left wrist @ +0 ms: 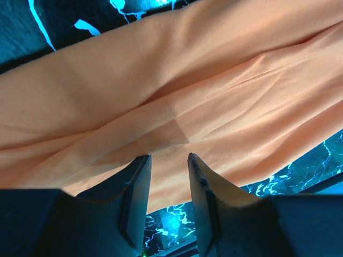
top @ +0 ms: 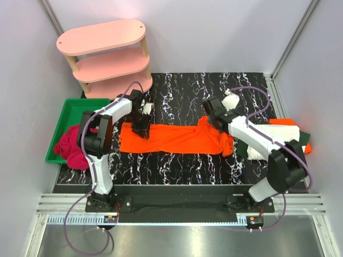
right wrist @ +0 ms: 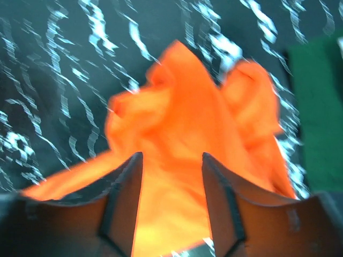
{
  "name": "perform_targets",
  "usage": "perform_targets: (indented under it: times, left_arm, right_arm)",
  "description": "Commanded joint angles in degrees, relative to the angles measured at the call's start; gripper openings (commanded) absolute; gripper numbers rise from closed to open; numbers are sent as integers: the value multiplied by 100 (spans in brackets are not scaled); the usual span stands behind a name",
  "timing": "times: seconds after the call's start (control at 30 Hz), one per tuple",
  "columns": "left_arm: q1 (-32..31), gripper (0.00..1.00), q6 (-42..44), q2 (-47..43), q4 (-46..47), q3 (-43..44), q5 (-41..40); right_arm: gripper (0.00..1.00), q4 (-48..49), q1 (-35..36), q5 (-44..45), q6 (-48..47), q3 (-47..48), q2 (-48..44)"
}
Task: Fold and stack the t-shirts
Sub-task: Fold the other side of the tshirt into a rectangle
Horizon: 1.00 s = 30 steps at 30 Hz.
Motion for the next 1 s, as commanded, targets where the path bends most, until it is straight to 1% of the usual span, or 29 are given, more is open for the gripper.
perform_targets:
  times: [0.0,0.03,0.07,0.1,0.17,0.27,0.3,0.37,0.4,0.43,0.5,0.6,0.67,0.8,0.87,0.97]
  left_arm:
    - [-18,38,-27,-224,60,123,131]
    - [-18,38,-27,-233,69,123,131]
    - [-18,38,-19,-233,69,123,131]
    - [-18,38,-18,-242,69,132,131]
    - [-18,37,-27,-259,77,141,114]
    - [-18,37,-19,-251,69,150,61]
    - [-18,37,-27,-268,69,141,52]
    - [-18,38,-27,-277,60,114,26]
    - [-18,37,-27,-277,69,97,8]
    - [-18,38,-19,-286,69,88,-26]
    - [-18,38,-27,-295,51,97,-71]
    - [17,38,-27,-295,-1,114,-150]
    - [70,38,-27,-295,-19,114,-159]
    - [219,38,-27,-277,-63,71,-273]
    - [316,38,-19,-260,-72,53,-273]
    - [395,37,-27,-242,-63,35,-220]
  right_arm:
    - [47,-755,224,106,682,-790,-587]
    - [42,-825,241,45,830,-1000,-710]
    - [32,-878,259,-43,884,-1081,-737]
    - [28,-888,285,-88,885,-1151,-764]
    - [26,-931,356,-114,920,-1275,-746]
    - [25,-1168,356,-123,1121,-1240,-553]
    - [26,-1395,347,-149,1200,-1161,-501]
    - [25,-1747,347,-167,1648,-1064,-307]
    - [21,-2071,347,-193,1771,-977,-237]
    - [18,-2283,347,-202,2085,-932,-106]
    - [14,-2783,347,-272,2508,-862,53]
    - [13,-3241,330,-387,2870,-940,133]
    - [14,-3357,321,-465,3186,-1063,45]
    - [18,-3375,251,-554,3652,-1572,-507]
    - [23,-3305,163,-589,3662,-1696,-632]
    - [24,-3148,136,-580,3487,-1749,-685]
